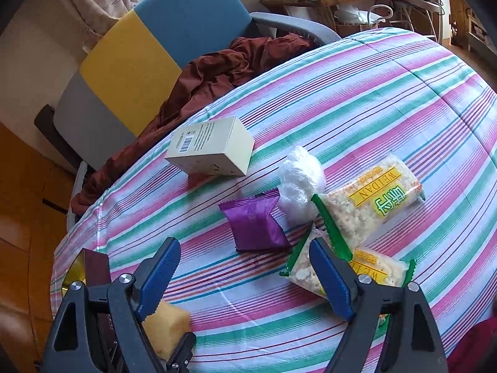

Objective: Organize objects
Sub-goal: 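Grasp the white barcode box with the right gripper while the left holds the sponge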

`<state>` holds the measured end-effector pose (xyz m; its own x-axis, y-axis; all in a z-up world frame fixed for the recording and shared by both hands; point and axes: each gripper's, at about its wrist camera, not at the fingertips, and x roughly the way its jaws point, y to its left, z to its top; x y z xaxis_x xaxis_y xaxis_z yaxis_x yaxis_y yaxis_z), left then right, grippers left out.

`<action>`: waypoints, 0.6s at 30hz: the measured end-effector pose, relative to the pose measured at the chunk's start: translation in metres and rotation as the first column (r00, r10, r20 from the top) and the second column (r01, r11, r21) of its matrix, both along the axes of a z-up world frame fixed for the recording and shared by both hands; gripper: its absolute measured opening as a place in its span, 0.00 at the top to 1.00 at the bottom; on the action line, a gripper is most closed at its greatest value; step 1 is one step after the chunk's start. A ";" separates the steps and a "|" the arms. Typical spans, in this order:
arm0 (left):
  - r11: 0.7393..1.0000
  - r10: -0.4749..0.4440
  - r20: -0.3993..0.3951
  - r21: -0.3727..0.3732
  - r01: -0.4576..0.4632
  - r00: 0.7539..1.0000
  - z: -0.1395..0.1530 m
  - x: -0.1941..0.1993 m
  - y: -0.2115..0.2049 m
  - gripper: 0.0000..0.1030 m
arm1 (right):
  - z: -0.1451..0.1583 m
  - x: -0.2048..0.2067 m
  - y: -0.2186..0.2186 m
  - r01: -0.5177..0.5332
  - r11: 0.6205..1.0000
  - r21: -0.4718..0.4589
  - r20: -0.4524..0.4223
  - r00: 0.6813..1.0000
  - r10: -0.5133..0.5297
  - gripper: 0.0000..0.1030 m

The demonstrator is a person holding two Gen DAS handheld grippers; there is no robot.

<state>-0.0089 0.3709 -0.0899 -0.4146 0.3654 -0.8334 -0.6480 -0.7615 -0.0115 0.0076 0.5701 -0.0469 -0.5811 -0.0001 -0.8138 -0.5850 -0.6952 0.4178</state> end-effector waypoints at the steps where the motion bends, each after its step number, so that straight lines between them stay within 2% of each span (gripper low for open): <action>1: 1.000 -0.004 -0.015 0.006 0.004 1.000 -0.001 0.002 -0.001 0.45 | 0.000 -0.005 -0.003 -0.019 1.000 0.006 0.016 1.000 0.019 0.16; 3: 1.000 -0.013 -0.035 0.021 0.014 0.999 -0.001 0.004 0.000 0.45 | 0.006 -0.020 -0.008 -0.100 0.993 0.058 0.043 0.994 0.097 0.16; 6: 0.999 -0.022 -0.068 0.044 0.025 0.997 -0.003 0.008 -0.005 0.44 | 0.021 -0.051 -0.012 -0.242 0.948 0.207 0.099 0.969 0.226 0.16; 9: 0.998 -0.014 -0.057 0.062 0.017 0.998 -0.004 0.001 -0.006 0.45 | 0.025 -0.090 -0.011 -0.365 0.879 0.308 0.191 0.928 0.318 0.15; 12: 0.997 -0.014 -0.063 0.074 0.019 0.998 -0.006 -0.001 -0.006 0.44 | 0.023 -0.126 -0.013 -0.471 0.786 0.401 0.303 0.878 0.371 0.14; 16: 0.995 -0.015 -0.054 0.097 0.020 0.998 -0.009 -0.001 -0.009 0.44 | 0.005 -0.162 -0.015 -0.570 0.703 0.426 0.435 0.810 0.393 0.14; 18: 0.994 -0.015 -0.054 0.103 0.021 0.998 -0.009 -0.002 -0.008 0.44 | -0.009 -0.178 -0.017 -0.624 0.672 0.399 0.492 0.764 0.417 0.14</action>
